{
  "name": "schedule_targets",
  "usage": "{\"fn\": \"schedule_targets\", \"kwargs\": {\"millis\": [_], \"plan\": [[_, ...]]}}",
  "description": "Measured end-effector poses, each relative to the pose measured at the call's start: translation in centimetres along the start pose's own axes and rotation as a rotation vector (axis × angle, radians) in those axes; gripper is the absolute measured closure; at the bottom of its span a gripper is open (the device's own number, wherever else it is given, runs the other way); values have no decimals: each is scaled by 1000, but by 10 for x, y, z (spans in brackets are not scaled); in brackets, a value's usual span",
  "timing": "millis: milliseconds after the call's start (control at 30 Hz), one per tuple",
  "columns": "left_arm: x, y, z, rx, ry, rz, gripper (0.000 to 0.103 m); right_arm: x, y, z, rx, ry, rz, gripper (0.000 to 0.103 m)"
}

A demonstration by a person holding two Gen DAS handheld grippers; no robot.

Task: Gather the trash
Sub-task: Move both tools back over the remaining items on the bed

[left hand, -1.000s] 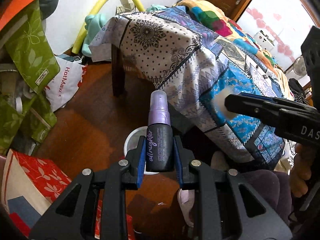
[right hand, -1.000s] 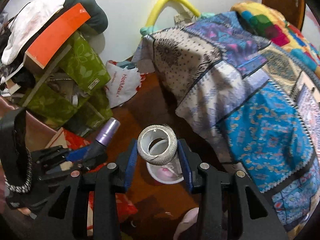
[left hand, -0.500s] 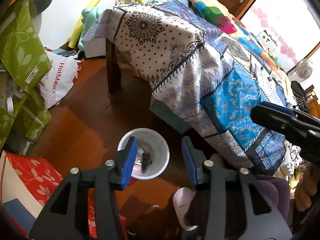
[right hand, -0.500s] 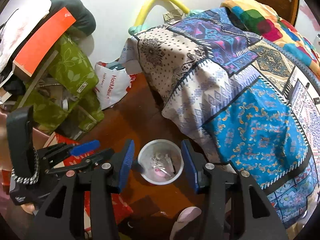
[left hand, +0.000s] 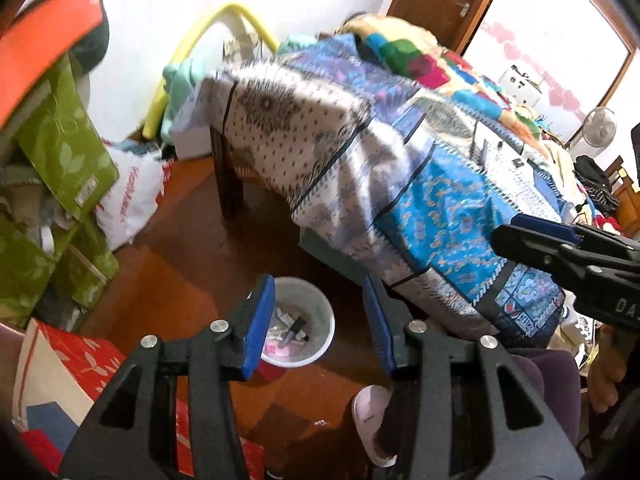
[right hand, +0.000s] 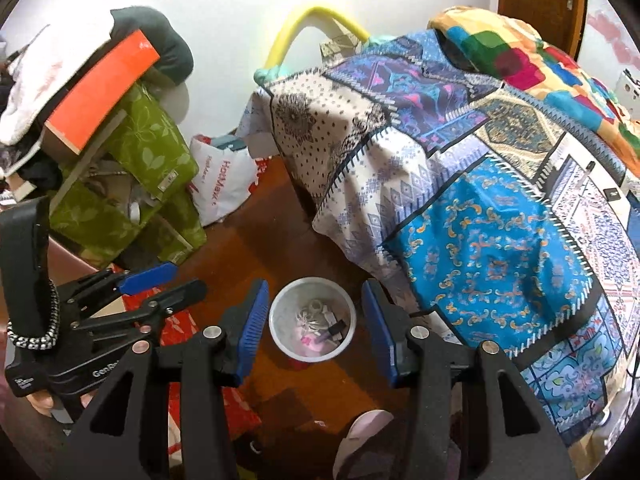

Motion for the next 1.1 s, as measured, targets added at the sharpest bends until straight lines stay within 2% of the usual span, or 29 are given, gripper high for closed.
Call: {"fn": "schedule_targets", "kwargs": {"millis": [267, 533, 867, 1100], "plan": [[-31, 19, -58, -126, 12, 40, 59, -5, -2, -57, -116, -13, 4, 58], [-93, 37, -95, -217, -22, 114, 59, -31, -10, -120, -231, -63, 23, 58], [-195, 61, -102, -263, -87, 237, 59, -86, -22, -191, -337, -175, 66, 58], [-257, 71, -88, -253, -124, 327, 57, -137, -29, -221, -372, -229, 126, 58]]}}
Point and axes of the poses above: each gripper's, at about its wrist camera, not at the fingertips, and z roughly the way its jaws point, x to its left, y to its top, the point moved 6 cm from there along z, roughly the way its jaws point, and after that the axes turned 12 degrees about y, right-handed, at the moved point
